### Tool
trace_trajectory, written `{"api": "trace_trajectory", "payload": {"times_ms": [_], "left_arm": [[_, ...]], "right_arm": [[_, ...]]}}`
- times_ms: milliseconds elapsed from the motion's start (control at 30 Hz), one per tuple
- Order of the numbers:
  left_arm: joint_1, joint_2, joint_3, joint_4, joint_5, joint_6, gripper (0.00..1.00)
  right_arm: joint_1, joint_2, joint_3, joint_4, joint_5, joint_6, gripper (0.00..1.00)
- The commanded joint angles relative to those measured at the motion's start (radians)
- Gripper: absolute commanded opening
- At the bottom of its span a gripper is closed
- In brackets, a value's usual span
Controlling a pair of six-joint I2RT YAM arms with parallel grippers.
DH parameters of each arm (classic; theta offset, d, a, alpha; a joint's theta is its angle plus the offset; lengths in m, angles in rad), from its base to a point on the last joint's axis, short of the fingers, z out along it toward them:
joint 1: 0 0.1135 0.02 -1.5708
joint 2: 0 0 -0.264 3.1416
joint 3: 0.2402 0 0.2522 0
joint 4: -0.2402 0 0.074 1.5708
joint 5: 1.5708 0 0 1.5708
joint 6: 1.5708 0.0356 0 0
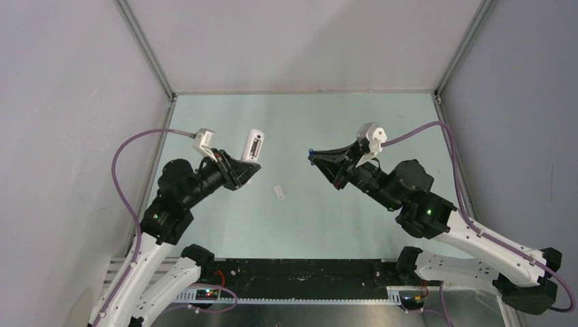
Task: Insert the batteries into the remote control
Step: Load the battery into the remote control.
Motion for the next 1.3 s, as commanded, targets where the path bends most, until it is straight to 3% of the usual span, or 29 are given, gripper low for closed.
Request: {"api": "trace_trajectory", "payload": {"times_ms": [0, 233, 367, 467, 600, 733, 1067, 1267], "left_arm": [[0.008, -0.011, 0.043, 0.046, 0.015, -0.02, 0.0], [0.008, -0.006, 0.045, 0.045, 0.019, -0.022, 0.0], [0.007, 0.017, 0.064, 0.05, 0.071, -0.033, 0.0], [0.008, 0.032, 0.059, 0.096, 0.108, -0.094, 0.0], [0.008, 0.036, -0.041, 0.363, 0.204, -0.292, 0.0], [0.006, 0.048, -0.093, 0.486, 0.255, -0.389, 0.0], [-0.006, 0.027, -0.135, 0.522, 0.282, -0.552, 0.0], [-0.007, 0.016, -0.156, 0.526, 0.275, -0.635, 0.0]], "right_arm": [[0.024, -0.036, -0.017, 0.114, -0.003, -0.053, 0.12], [0.071, -0.04, -0.035, 0.159, 0.008, -0.136, 0.12], [0.067, -0.032, -0.023, 0.164, 0.044, -0.063, 0.11], [0.068, -0.014, 0.002, 0.145, 0.134, 0.098, 0.09], [0.071, 0.037, 0.033, 0.109, 0.213, 0.375, 0.06], [0.107, 0.087, 0.078, 0.083, 0.294, 0.48, 0.05], [0.175, 0.197, 0.207, -0.027, 0.5, 0.564, 0.05], [0.239, 0.289, 0.339, -0.071, 0.635, 0.472, 0.05]]}}
